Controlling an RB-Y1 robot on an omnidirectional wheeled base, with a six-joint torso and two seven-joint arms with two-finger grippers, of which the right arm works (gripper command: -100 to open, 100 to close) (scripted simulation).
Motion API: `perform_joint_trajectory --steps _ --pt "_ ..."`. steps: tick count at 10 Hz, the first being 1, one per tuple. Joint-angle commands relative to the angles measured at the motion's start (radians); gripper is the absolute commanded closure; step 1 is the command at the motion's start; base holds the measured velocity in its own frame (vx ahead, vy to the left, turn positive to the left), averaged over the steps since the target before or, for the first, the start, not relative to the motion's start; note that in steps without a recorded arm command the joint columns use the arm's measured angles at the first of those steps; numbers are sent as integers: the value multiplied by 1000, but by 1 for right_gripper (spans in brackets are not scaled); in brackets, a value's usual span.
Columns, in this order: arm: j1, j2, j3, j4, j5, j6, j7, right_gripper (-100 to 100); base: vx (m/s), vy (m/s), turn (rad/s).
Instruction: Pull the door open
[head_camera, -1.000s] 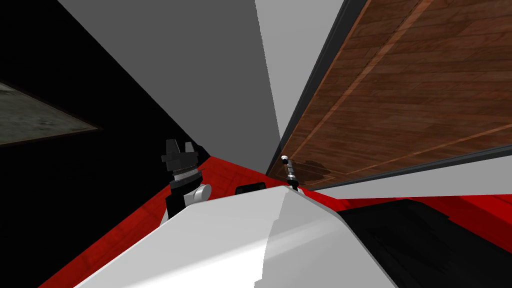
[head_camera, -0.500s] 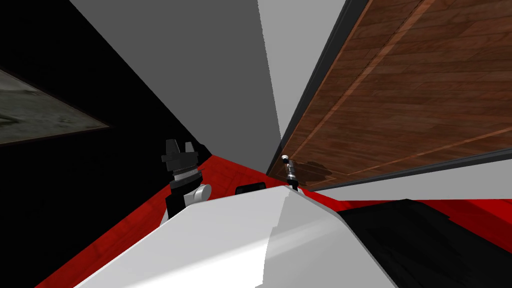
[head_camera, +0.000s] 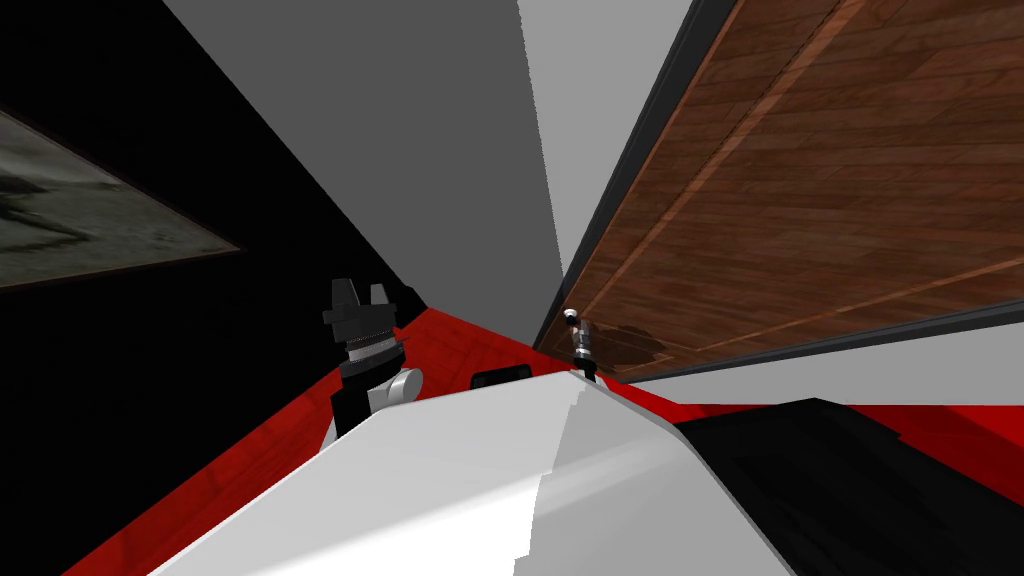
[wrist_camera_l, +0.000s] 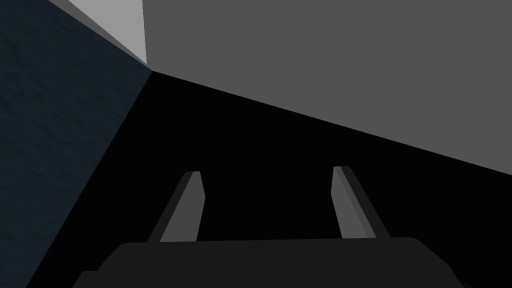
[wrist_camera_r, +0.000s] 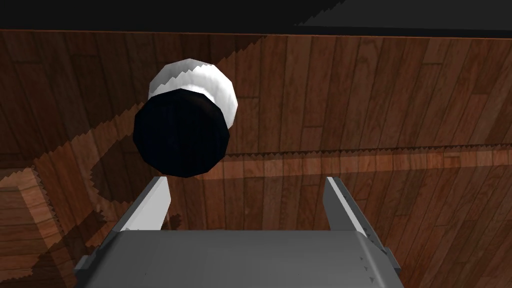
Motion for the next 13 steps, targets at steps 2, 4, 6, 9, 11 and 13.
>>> perform_joint_trajectory --steps 2,4,6,9,11,13 --pt "-2 -2 7 3 -24 4 -56 -100 -32 7 38" --pt "-4 -5 20 7 -65 13 -122 -100 -45 5 68" --pt "-5 -7 26 8 -86 18 -175 -100 -44 8 34" --pt "-7 -10 39 12 -129 26 -248 -100 -45 6 59" --pt "-9 -11 46 14 -150 31 -300 -100 -42 9 36" --pt "-10 -12 52 16 -171 35 -347 -100 -34 8 43"
